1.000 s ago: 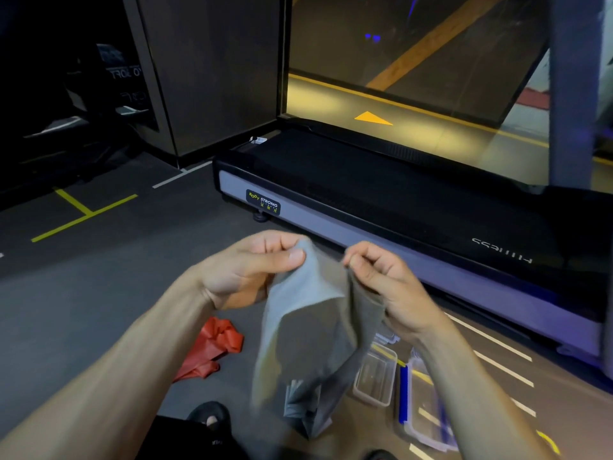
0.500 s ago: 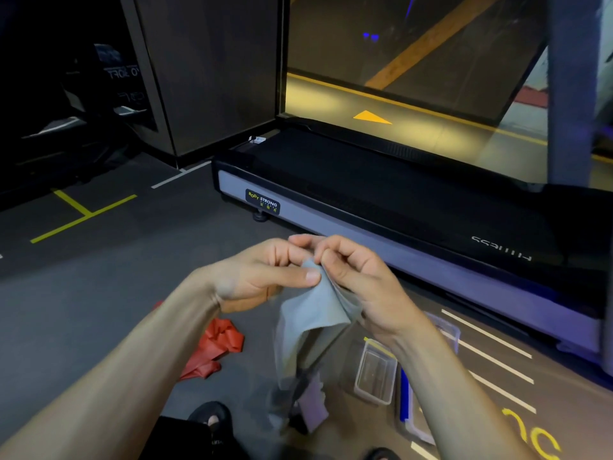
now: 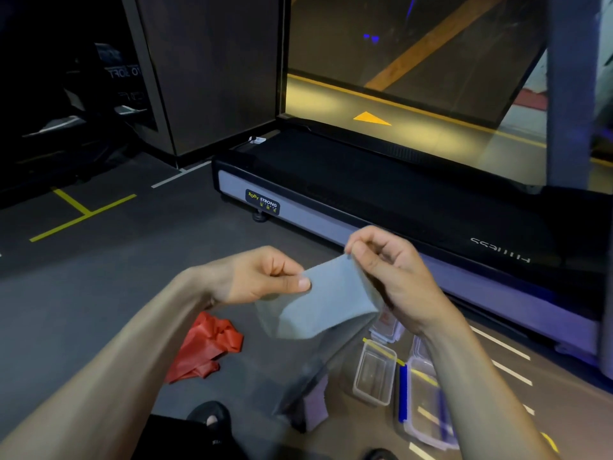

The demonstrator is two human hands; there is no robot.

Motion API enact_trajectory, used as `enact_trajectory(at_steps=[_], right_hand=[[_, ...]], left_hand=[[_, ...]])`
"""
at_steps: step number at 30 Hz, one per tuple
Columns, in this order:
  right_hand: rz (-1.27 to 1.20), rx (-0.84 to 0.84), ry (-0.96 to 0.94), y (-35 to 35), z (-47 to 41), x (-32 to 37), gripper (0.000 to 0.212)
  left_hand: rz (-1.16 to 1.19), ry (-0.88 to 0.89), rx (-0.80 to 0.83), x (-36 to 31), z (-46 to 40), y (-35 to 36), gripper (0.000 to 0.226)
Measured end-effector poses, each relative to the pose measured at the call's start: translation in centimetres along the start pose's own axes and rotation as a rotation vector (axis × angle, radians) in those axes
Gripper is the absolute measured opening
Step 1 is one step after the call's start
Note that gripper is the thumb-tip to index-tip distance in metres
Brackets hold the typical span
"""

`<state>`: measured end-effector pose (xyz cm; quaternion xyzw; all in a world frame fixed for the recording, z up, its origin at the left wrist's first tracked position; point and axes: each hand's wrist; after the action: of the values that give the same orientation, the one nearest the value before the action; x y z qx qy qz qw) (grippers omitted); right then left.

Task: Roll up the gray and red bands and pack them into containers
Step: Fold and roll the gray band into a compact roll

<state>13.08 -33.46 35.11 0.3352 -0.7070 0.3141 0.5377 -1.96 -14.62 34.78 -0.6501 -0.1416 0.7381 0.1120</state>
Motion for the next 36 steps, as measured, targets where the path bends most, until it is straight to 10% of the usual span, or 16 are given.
enact_trajectory(at_steps=[24,31,36], right_hand=[[-0.303,-0.100,0.124,-0.8,0.1,-0.2,0.010],[-0.112,0.034,0.113,0.5,0.4,-1.4,0.010],[-0.412,0.080,0.145,2.4,0.4,-1.2,0.009]], left_hand=[[0.172,0.046,-0.104,0.1,-0.4,0.5,0.021],[0.543,0.179,0.039,0.0,0.4,0.1,0.018],[0.631,0.157,0.088,-0.2,0.2,0.4,0.015]])
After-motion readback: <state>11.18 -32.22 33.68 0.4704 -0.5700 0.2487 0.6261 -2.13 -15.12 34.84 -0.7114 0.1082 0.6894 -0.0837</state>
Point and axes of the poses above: each hand's wrist, its own z-axis away from the middle knuckle, its own y-axis out of the palm, x = y × z, and after that the axes turned 6 degrees about -x, right-handed
